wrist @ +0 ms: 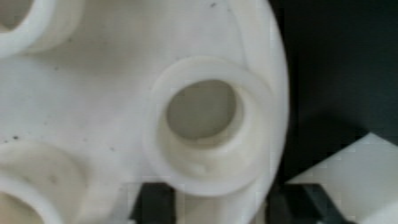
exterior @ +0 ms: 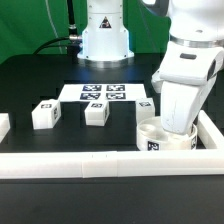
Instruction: Assemble stool
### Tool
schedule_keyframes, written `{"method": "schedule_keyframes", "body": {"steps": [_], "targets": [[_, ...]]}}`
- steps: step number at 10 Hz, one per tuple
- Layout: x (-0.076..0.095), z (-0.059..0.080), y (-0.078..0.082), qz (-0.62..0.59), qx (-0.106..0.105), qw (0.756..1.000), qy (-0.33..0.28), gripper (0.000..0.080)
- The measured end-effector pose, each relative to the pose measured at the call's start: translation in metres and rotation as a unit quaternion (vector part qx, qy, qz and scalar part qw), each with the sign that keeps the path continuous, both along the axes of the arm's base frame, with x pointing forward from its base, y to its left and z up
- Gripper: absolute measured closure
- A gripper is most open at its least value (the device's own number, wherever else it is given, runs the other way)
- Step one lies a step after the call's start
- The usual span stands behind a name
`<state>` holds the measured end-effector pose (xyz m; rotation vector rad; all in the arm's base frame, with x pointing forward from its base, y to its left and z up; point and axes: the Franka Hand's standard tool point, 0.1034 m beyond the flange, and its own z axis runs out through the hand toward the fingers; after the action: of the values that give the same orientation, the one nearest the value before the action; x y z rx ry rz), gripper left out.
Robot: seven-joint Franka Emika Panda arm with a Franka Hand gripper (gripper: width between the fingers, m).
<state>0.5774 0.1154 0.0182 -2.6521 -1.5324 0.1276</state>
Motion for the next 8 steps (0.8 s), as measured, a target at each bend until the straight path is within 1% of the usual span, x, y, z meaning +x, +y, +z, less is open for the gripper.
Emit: {"method": "schedule_keyframes", "body": {"steps": [2,3,4,6,7,8], "targets": [[0.001,0.0,-0.006,-0.004,-0.002,1.0,0.0,0.0232],[0.002,0.006,-0.01,-0.005,-0.005,1.0,0.002,0.0232],[0.004,0.018,-0.017,-0.006,-0.007,1.0,0.005,0.0165],[0.006,0.04,-0.035,-0.014,-0.012,1.0,0.012,0.0152],[0.008,0.049,-0.042,-0.016,-0.013,1.0,0.009,0.0152],[0.009,0.055,-0.05,-0.017,-0.014,1.0,0.006,0.0151]]}}
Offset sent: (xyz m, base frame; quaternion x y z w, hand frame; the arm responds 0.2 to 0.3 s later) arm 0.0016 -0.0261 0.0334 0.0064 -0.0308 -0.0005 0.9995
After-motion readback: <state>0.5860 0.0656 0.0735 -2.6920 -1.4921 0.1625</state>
